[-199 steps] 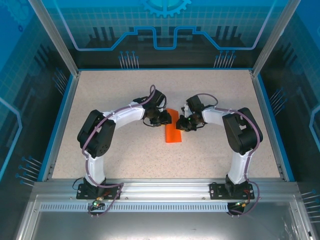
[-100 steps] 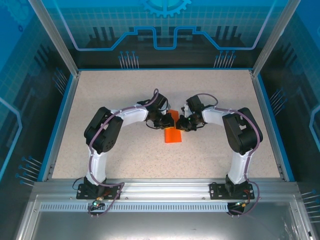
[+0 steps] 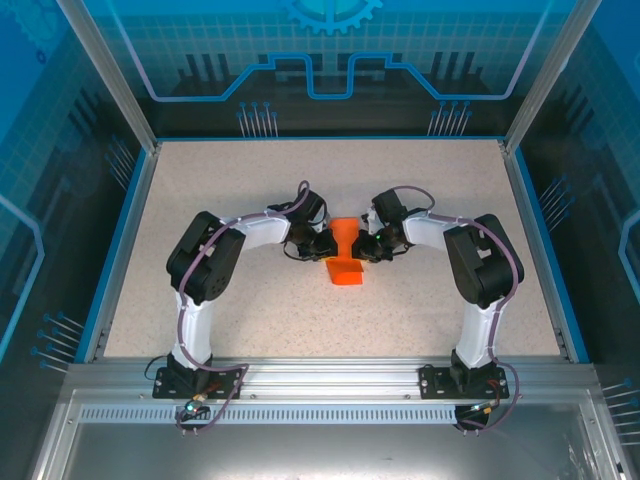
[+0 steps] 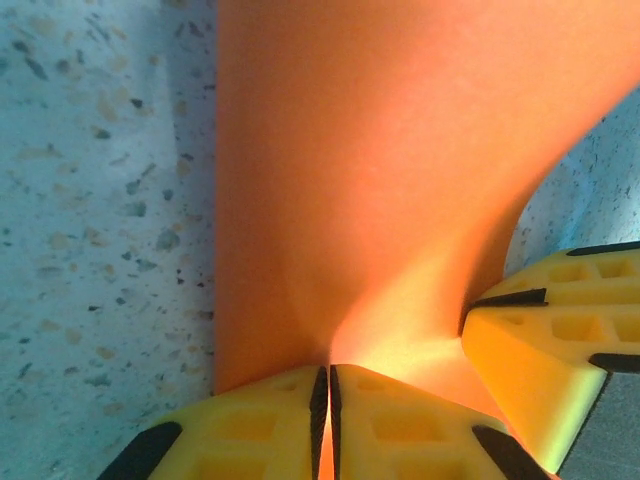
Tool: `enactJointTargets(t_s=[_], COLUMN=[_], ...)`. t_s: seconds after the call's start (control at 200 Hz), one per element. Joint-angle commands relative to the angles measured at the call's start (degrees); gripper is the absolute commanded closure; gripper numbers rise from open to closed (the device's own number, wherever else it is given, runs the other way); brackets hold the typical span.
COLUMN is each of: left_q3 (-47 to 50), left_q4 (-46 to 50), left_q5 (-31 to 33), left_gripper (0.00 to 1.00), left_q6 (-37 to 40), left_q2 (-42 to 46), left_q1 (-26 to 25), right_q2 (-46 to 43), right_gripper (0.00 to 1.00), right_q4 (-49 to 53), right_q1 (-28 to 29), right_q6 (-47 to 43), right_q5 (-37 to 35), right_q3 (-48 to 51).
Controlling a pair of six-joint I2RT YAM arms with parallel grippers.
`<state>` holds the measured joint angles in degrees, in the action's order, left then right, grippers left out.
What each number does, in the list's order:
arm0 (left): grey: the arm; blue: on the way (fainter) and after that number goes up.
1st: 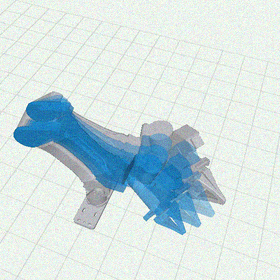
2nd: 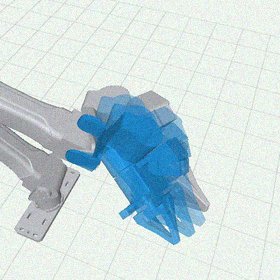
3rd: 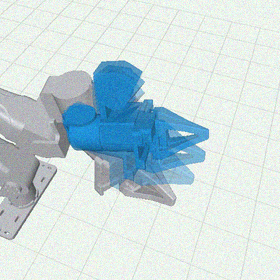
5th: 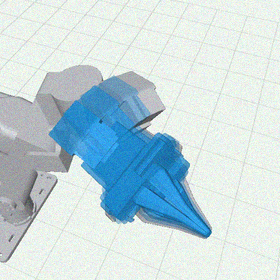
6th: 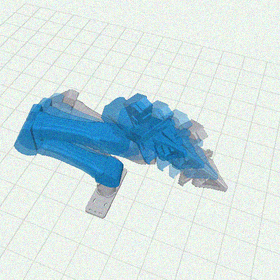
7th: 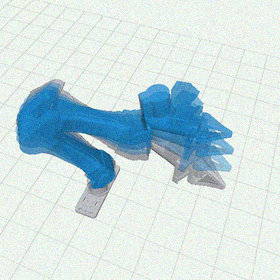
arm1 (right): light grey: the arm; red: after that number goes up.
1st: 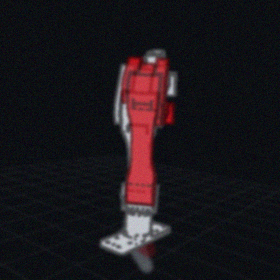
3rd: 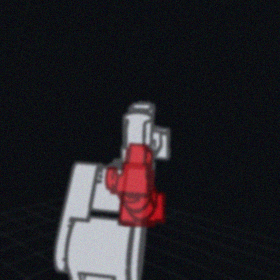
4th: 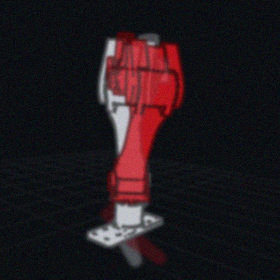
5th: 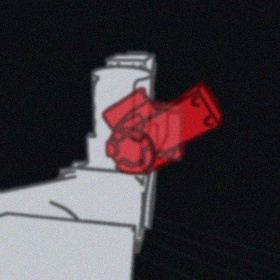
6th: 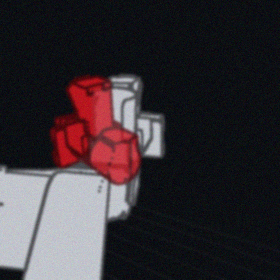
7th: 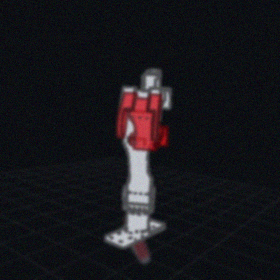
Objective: Fold a paper plane with a square sheet of paper (fold left side to right side)
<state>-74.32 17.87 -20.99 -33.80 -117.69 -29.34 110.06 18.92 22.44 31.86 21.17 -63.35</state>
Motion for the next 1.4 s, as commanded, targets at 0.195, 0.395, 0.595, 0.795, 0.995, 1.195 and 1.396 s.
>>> enactJointTargets(t_s=[0.195,0.395,0.595,0.795,0.995,1.195,1.396], left_q3=[4.3,4.7,4.0,0.6,1.2,3.4,5.1], left_q4=[2.6,2.9,-2.6,-4.3,-4.6,-4.6,-4.2], left_q5=[2.0,0.9,-5.1,-7.1,-6.6,-6.2,-5.4], left_gripper=[0.82,0.82,0.81,0.81,0.81,0.81,0.81], left_q6=[3.3,4.4,2.0,0.5,0.2,0.3,0.6], left_q2=[3.6,9.7,10.7,4.9,1.9,0.9,0.6], left_q1=[3.5,5.2,2.7,-0.7,-1.0,-1.2,-1.3], right_q2=[3.3,3.0,2.9,2.8,2.5,1.5,-1.3], right_gripper=[0.85,0.85,0.85,0.85,0.85,0.85,0.84], right_q4=[6.0,5.5,5.1,5.2,5.0,3.1,1.3], right_q1=[0.7,0.8,0.8,0.9,1.0,1.1,0.5], right_q6=[-1.3,-1.4,-1.2,-1.1,-0.9,-0.8,-1.6], right_q5=[-5.2,-5.0,-4.4,-4.5,-4.2,-2.5,0.4], right_q3=[1.4,1.5,1.5,1.6,1.6,2.1,1.1])
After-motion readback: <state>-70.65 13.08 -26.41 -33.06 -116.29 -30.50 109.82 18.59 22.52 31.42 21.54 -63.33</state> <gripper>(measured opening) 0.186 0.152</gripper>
